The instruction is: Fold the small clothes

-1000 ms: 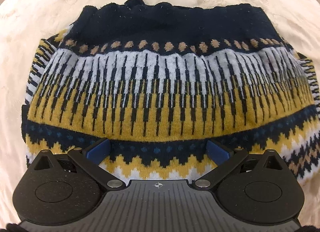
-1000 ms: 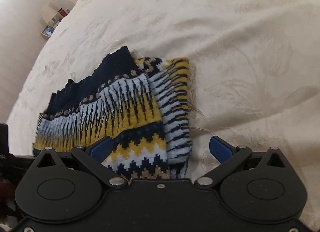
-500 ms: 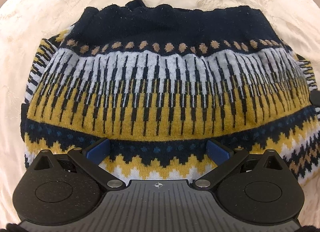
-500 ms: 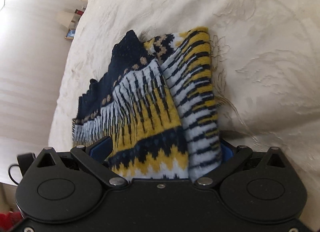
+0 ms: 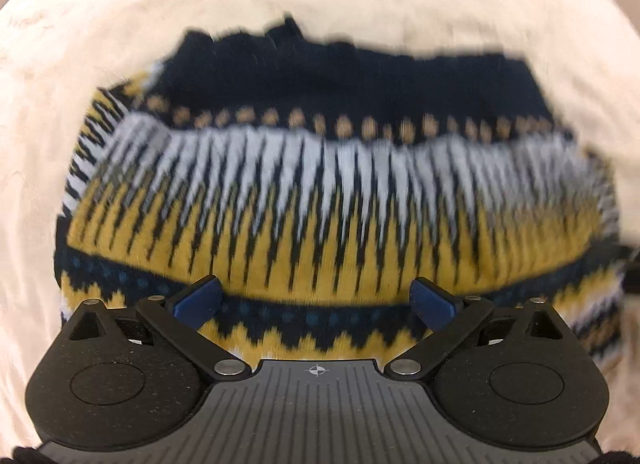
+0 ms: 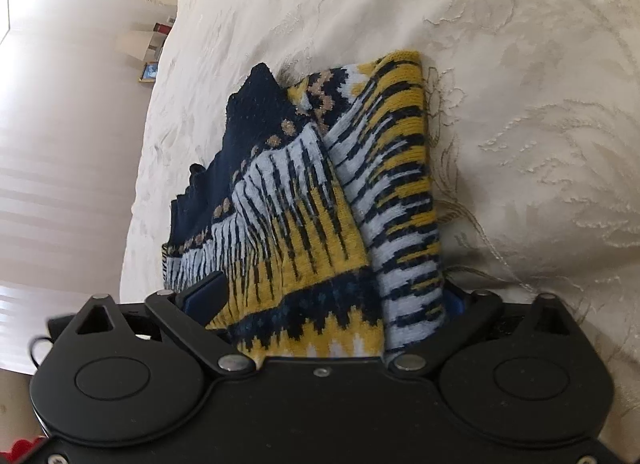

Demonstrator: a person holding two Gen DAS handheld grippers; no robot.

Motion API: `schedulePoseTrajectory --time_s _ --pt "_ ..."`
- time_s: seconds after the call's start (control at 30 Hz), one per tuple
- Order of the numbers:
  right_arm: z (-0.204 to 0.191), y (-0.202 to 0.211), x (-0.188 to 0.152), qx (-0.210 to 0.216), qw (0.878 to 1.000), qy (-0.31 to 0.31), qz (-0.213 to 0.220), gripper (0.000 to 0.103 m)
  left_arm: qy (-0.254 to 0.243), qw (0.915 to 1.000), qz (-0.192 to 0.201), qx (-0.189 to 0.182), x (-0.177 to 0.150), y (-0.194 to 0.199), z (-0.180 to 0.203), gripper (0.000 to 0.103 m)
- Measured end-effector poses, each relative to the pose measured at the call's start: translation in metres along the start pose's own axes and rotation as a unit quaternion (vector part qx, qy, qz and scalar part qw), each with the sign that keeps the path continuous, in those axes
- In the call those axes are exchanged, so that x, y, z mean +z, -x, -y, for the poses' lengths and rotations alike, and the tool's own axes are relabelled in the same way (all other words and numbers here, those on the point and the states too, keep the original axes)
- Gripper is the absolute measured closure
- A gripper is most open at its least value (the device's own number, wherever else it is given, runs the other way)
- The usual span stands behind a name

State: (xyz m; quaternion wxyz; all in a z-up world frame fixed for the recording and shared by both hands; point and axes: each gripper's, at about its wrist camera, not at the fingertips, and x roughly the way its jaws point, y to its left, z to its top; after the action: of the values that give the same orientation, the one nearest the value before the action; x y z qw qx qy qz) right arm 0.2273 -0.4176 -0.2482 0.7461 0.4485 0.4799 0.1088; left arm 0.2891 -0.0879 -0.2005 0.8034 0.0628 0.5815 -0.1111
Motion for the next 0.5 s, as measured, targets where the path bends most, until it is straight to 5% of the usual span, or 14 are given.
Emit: schedulePoseTrajectory --time_s 0.23,0.3,0.4,0.5 --pt "-0.005 0.007 -0.007 -0.030 0.999 0.029 0.011 0.035 0.001 0.9990 -0.035 0.026 0.037 -0.031 0.005 0.000" --pt "-0.003 0.010 -0.008 -0.031 0.999 0.024 0.015 0.048 -0.009 0.9987 -0.038 0.032 0.041 -0.038 0.008 0.000" --pt "-0.004 0.016 -0.009 -0.036 0.999 0.022 0.022 0.069 0.000 0.9995 -0.028 0.016 0.042 -0.031 0.003 0.001" --pt "-0.016 0.021 -0.011 -0.048 0.998 0.038 0.032 0.073 -0.001 0.9999 -0.016 -0.004 0.033 -0.012 -0.012 0.001"
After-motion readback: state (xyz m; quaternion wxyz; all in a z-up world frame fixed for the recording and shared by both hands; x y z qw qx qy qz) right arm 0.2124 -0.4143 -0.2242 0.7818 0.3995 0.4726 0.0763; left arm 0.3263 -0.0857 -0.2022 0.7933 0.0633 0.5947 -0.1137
